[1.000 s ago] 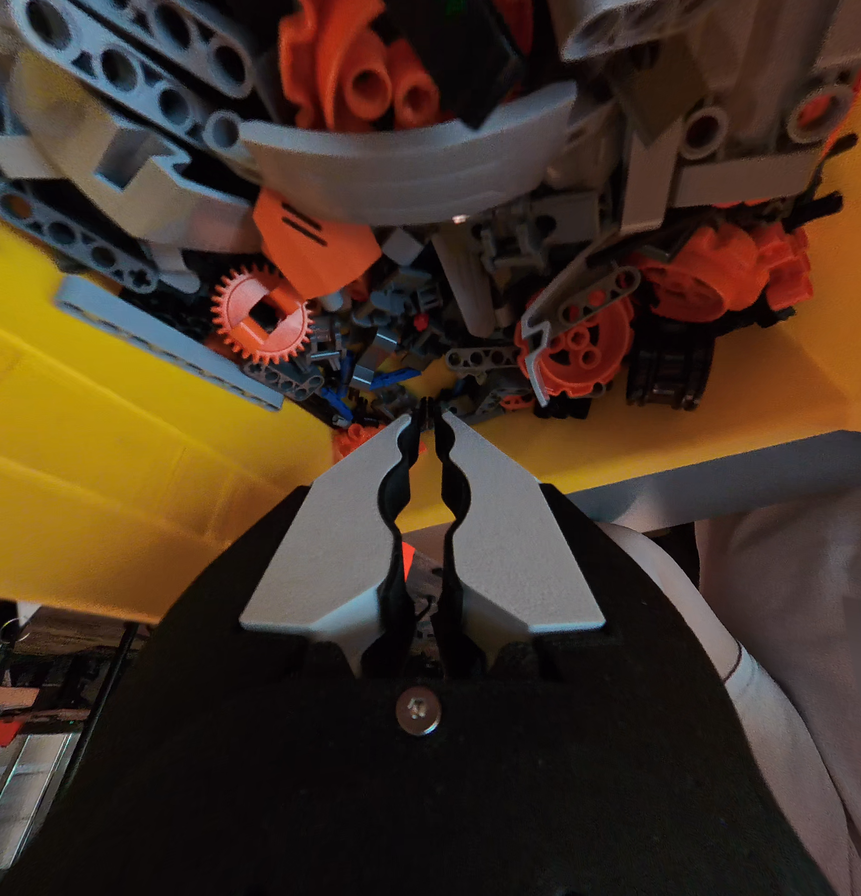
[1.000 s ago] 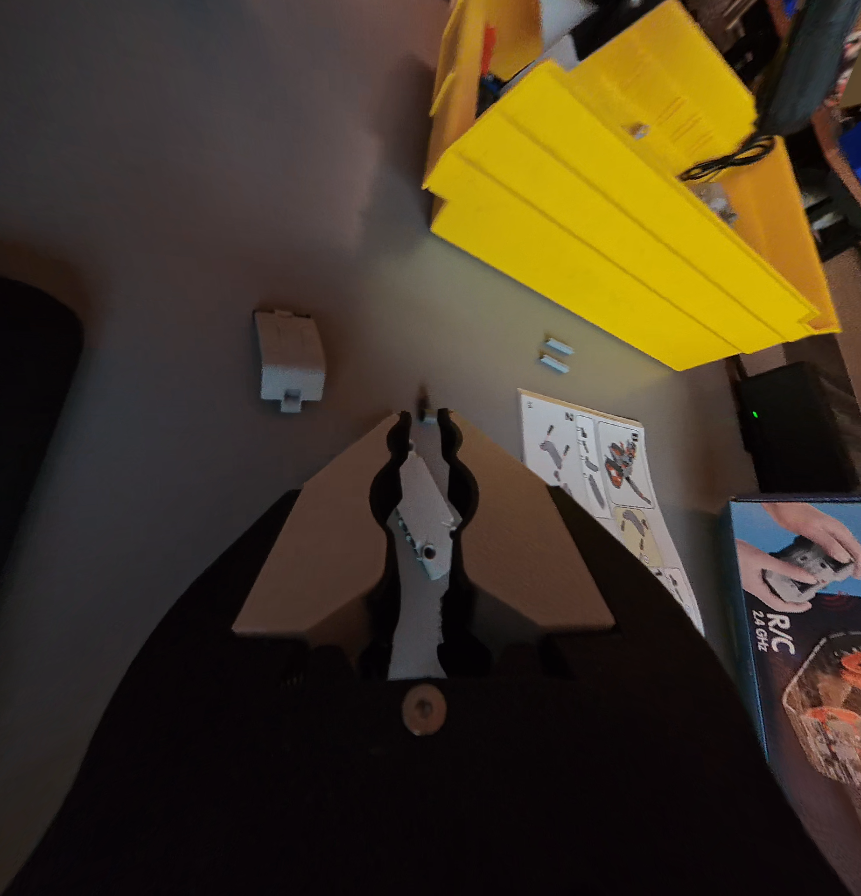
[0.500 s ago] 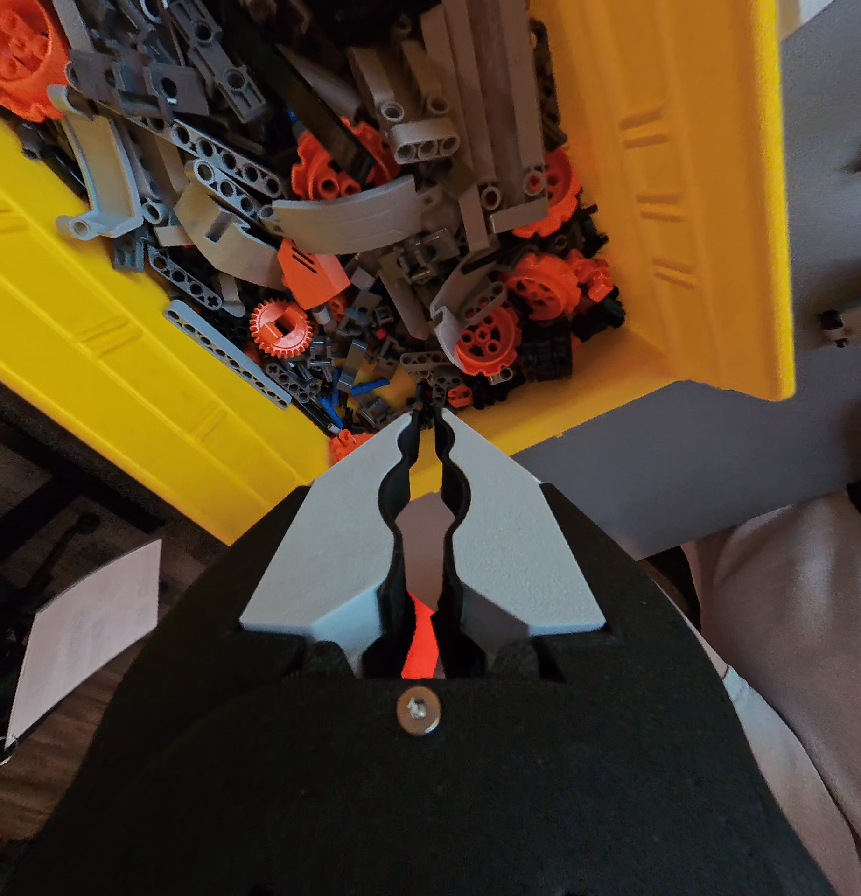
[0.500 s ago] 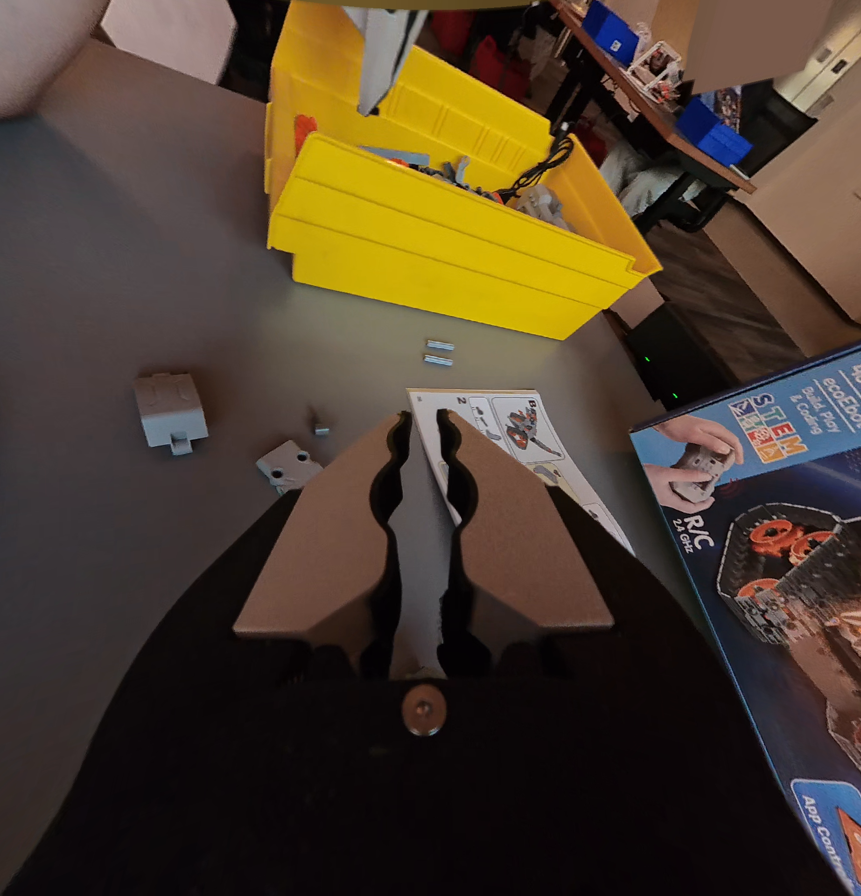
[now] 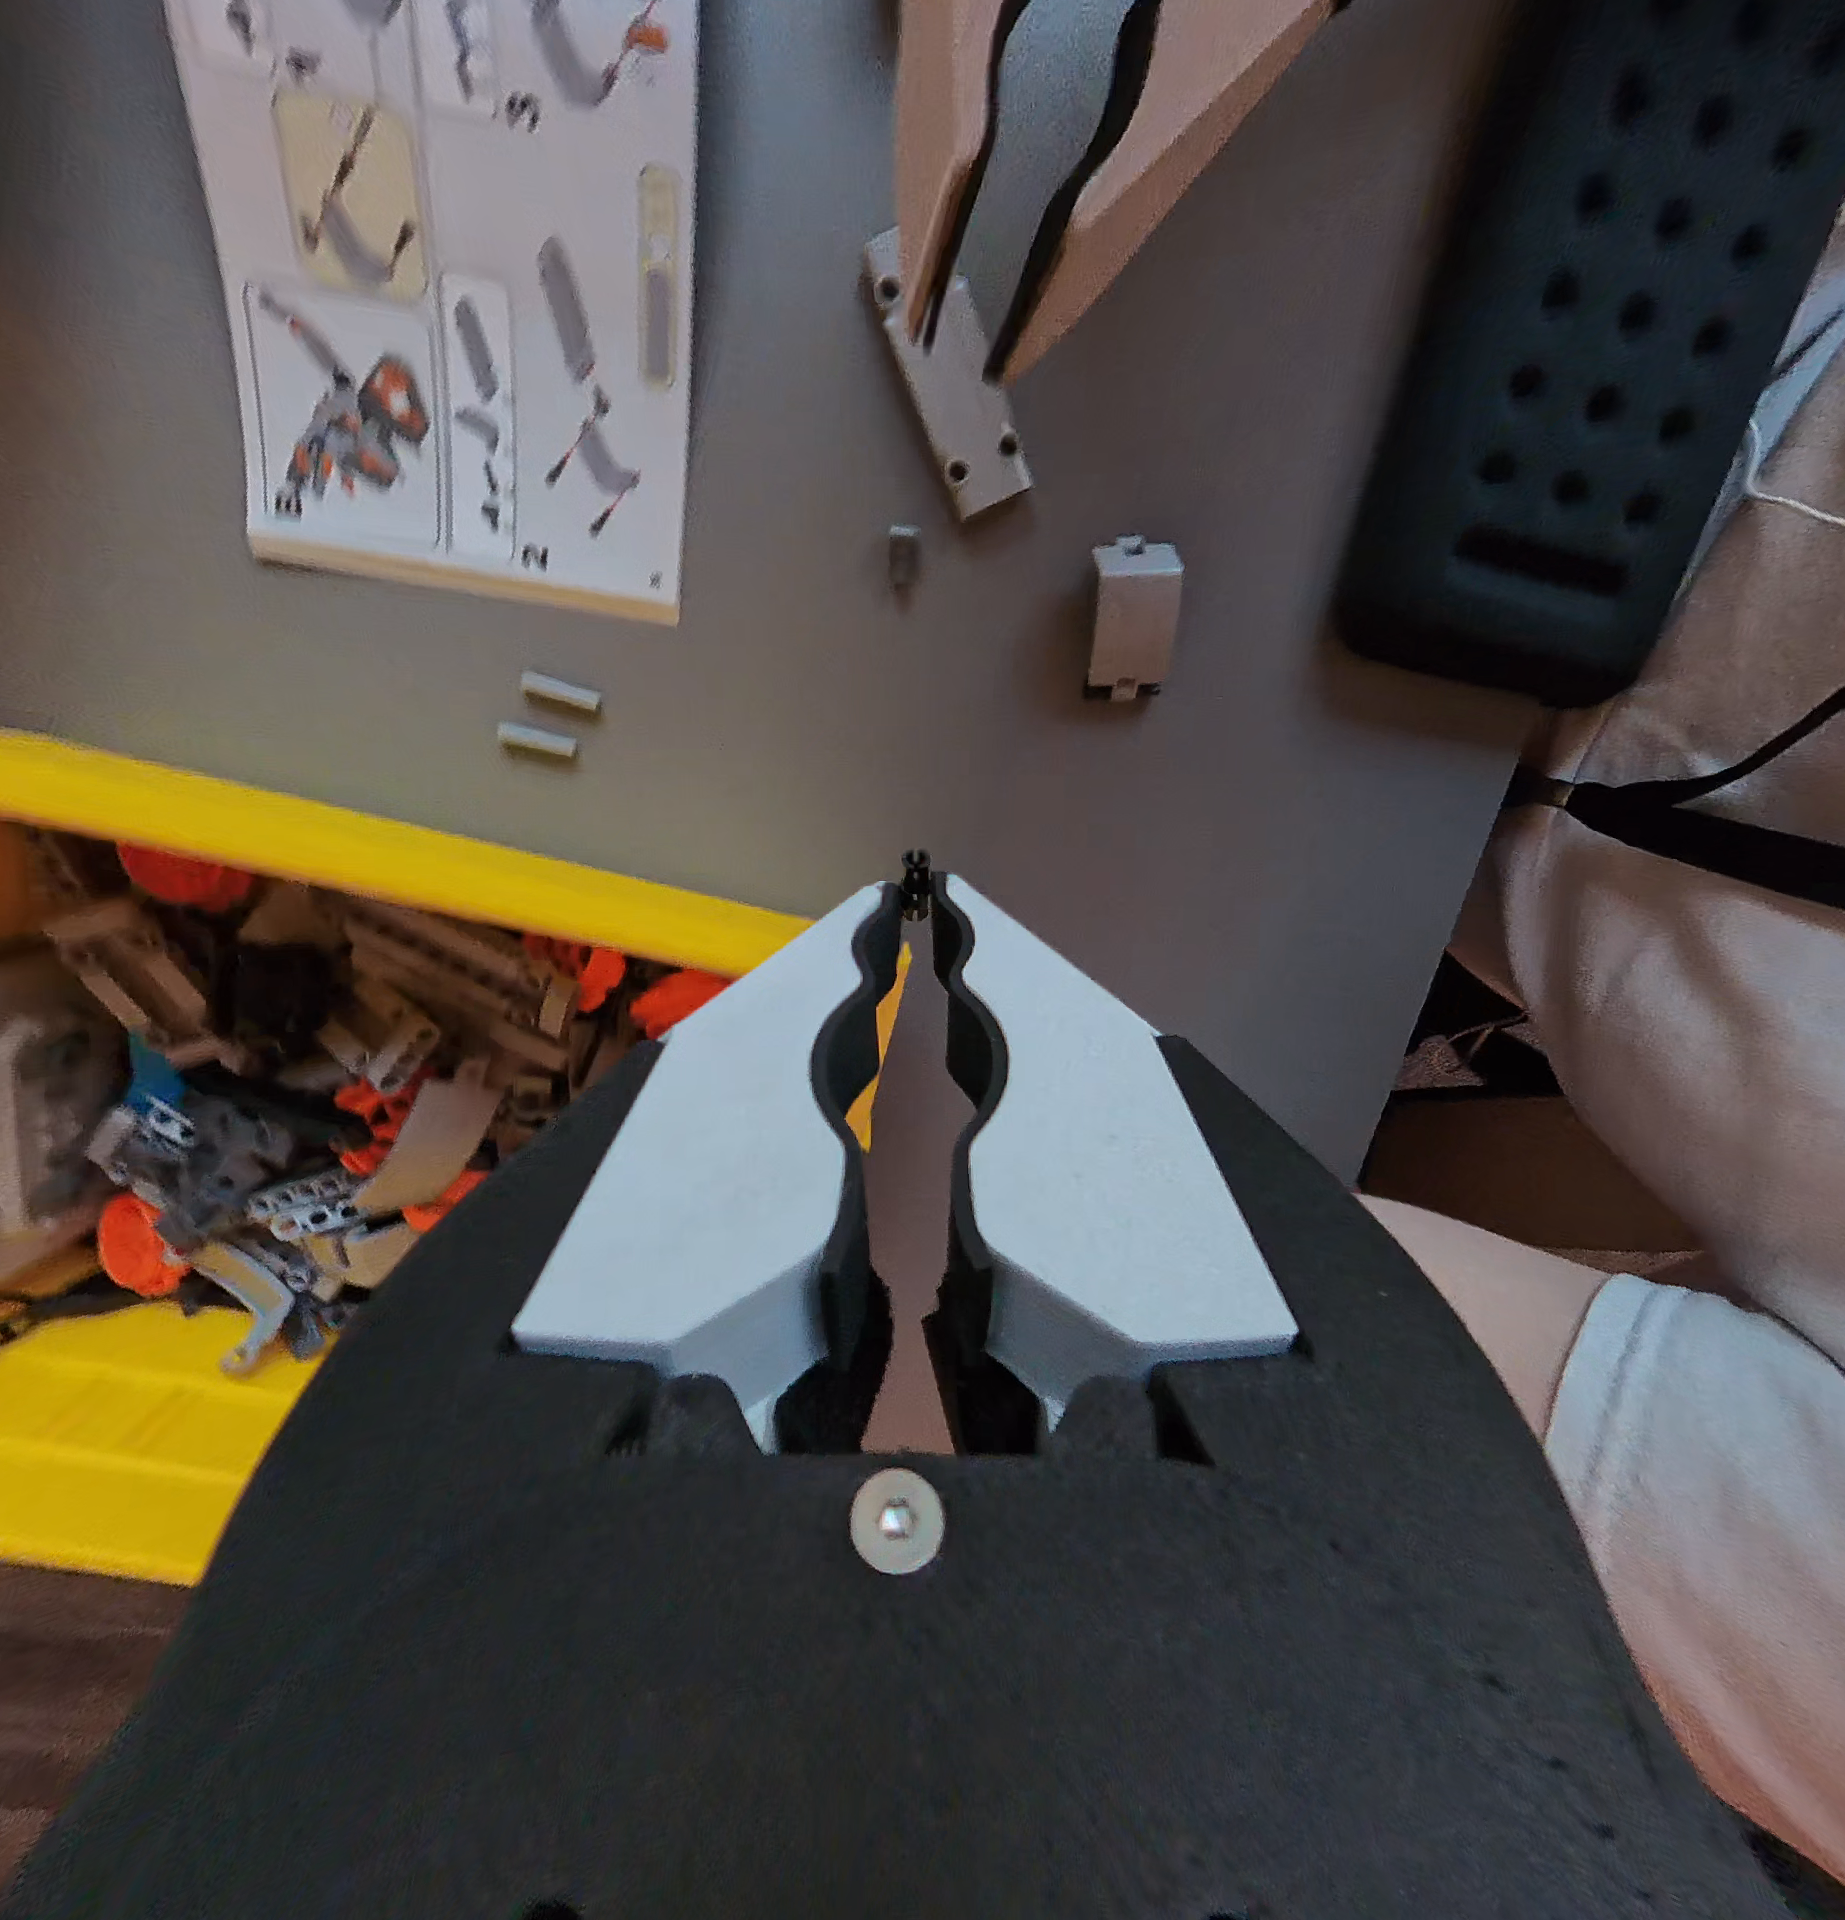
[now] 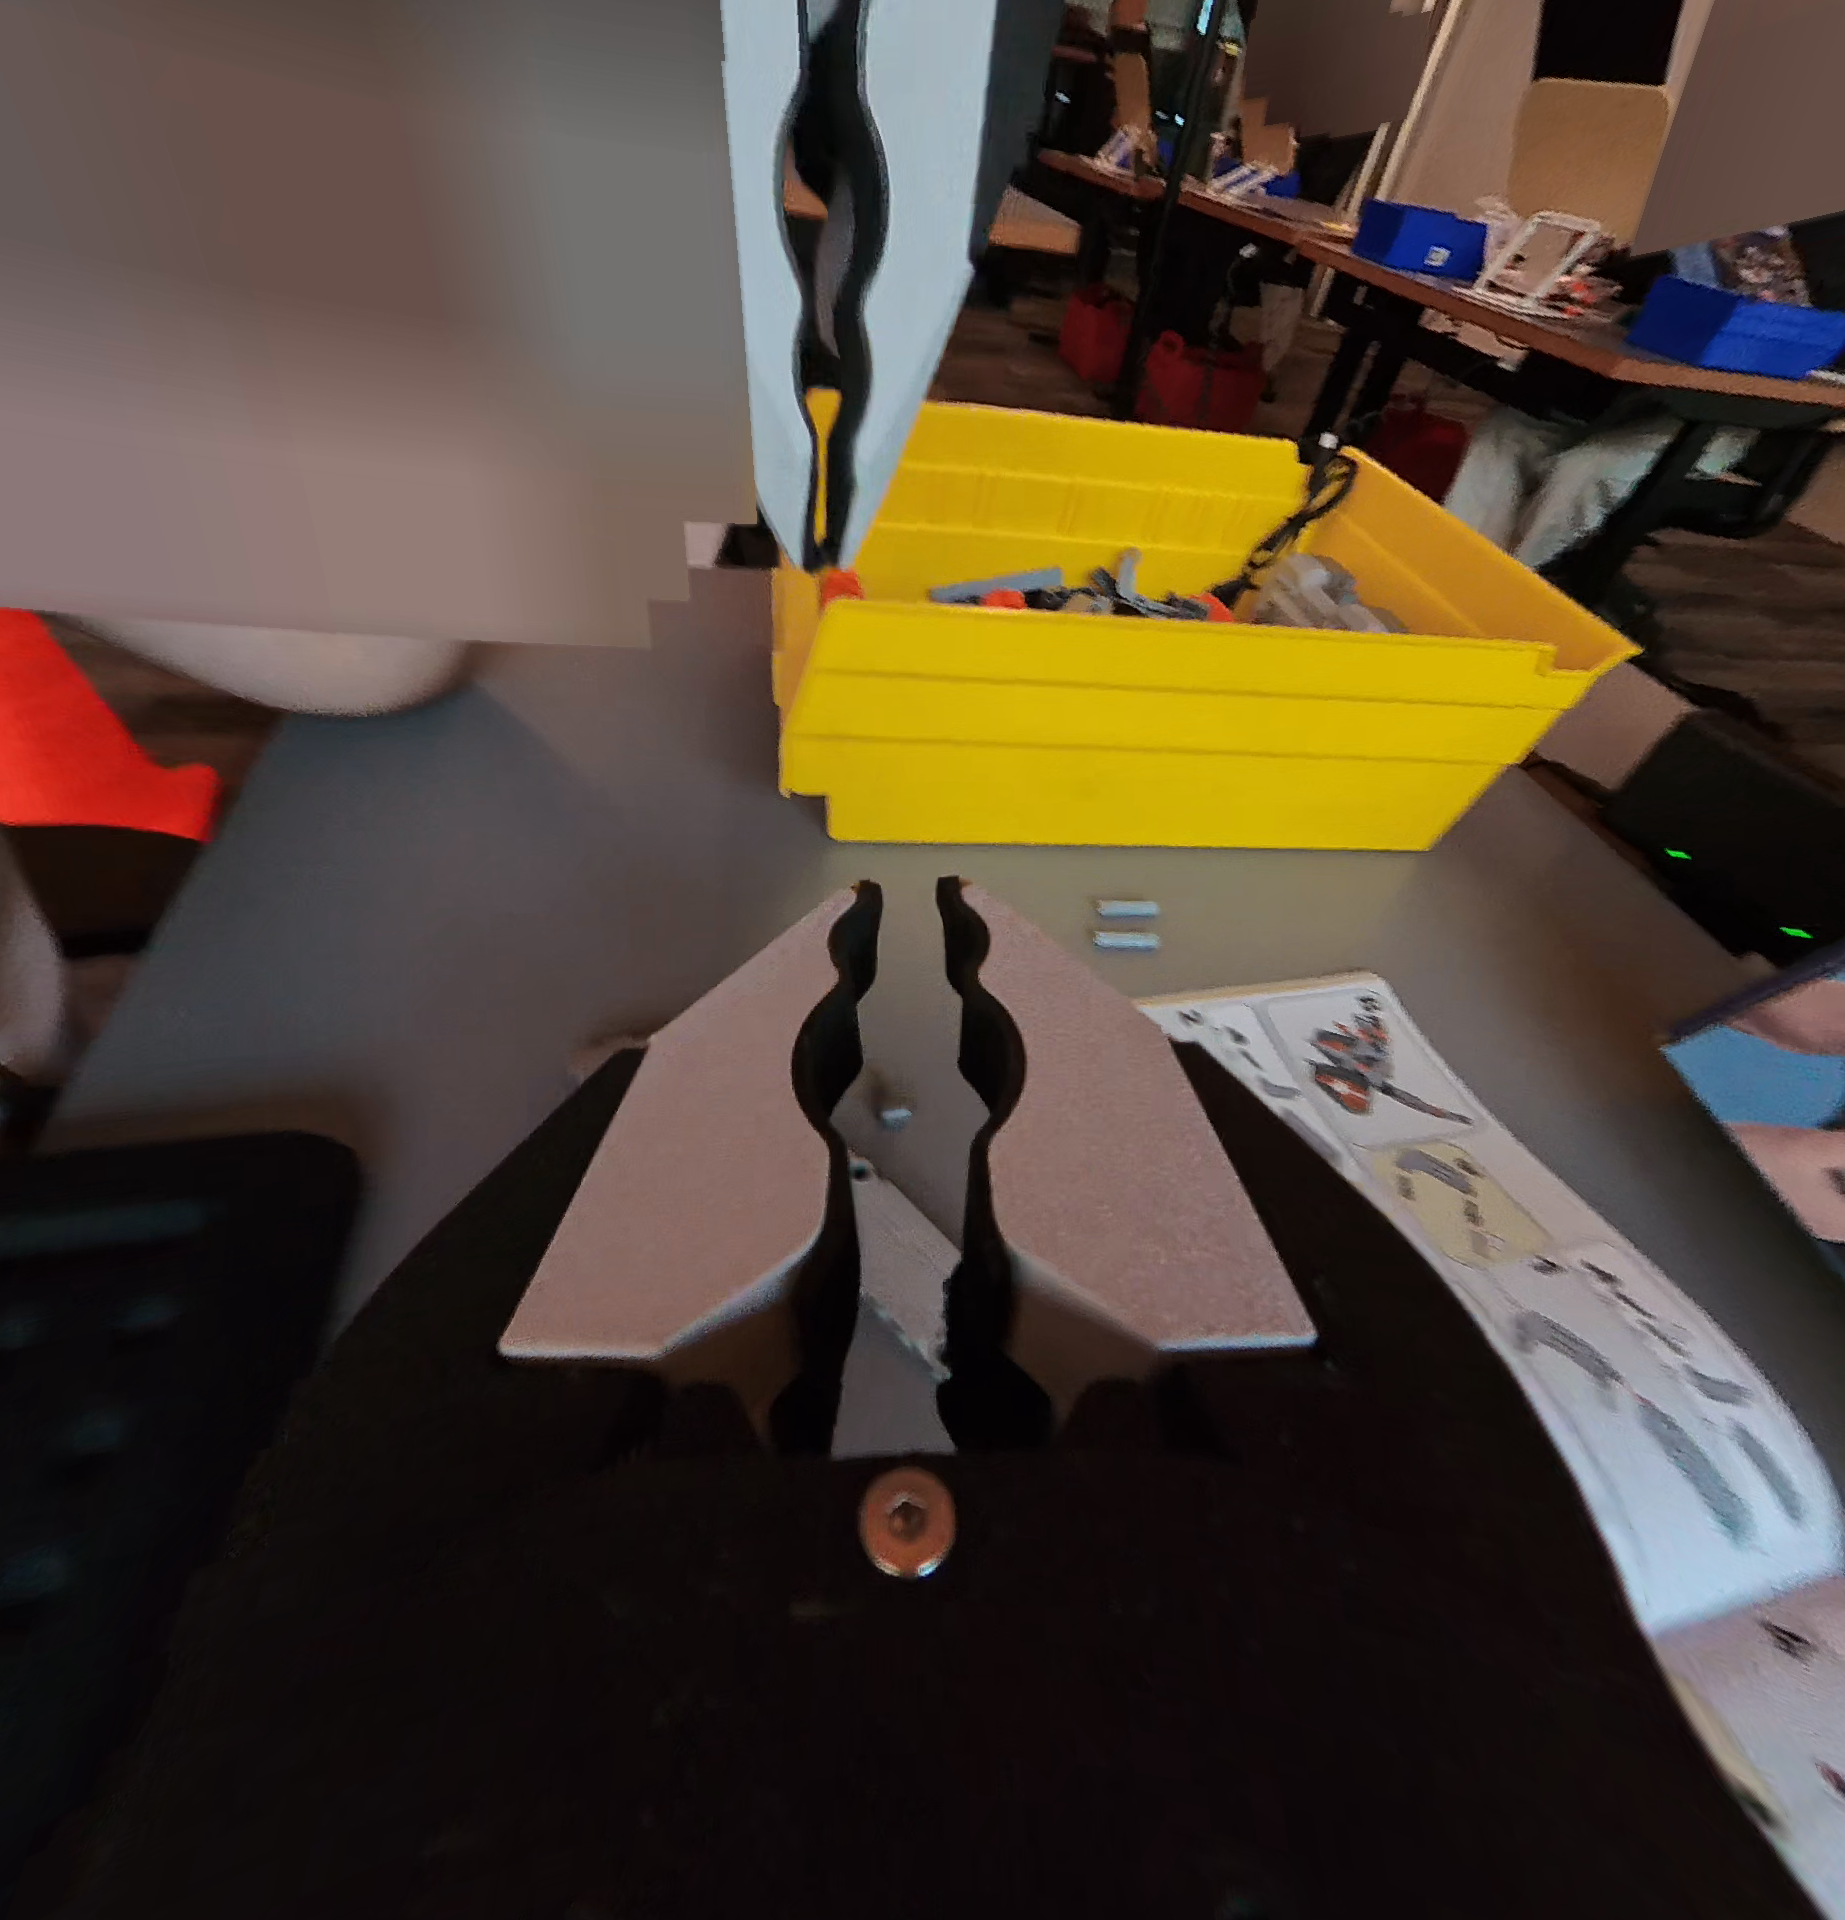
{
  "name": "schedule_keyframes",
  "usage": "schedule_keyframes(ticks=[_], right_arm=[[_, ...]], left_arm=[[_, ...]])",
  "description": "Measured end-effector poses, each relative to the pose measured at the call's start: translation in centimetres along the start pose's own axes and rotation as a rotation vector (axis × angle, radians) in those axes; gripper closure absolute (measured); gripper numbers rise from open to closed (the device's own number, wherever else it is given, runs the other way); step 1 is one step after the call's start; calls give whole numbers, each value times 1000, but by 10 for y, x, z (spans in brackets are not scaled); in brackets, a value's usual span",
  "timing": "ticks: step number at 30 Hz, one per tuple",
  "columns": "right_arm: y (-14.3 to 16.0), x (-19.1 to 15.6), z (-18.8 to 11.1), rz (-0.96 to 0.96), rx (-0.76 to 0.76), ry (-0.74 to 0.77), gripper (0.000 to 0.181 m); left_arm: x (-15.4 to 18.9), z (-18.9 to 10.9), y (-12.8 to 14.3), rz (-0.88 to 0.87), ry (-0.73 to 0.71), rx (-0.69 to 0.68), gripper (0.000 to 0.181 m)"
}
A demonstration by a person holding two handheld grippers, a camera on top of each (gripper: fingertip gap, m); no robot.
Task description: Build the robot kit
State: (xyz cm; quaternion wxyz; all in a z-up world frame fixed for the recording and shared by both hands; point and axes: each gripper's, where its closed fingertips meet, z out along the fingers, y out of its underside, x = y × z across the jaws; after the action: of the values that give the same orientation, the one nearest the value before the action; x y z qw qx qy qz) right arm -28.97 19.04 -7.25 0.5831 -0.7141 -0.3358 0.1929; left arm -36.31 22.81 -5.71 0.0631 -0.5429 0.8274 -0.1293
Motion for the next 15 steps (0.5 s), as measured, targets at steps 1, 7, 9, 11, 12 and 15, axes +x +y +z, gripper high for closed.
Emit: schedule_keyframes(ticks=[1,7,9,11,12,15], right_arm=[[-3,-6,2,32,20,-32,170],[-15,-30,8,28,72,-125,164],[-20,-37,7,-14,88,-133,162],[-25,-33,5,-83,103,-74,156],[-28,-25,3,-132,113,-5,151],[-40,-4,-13,-321,141,207,141]], left_arm=[[4,1,-5,30,-2,5,177],[23,7,-23,100,96,39,177],[27,6,-39,89,164,102,177],[29,0,-63,27,289,219,177],[30,-6,-76,-29,370,283,177],[29,-21,-100,-201,646,407,177]])
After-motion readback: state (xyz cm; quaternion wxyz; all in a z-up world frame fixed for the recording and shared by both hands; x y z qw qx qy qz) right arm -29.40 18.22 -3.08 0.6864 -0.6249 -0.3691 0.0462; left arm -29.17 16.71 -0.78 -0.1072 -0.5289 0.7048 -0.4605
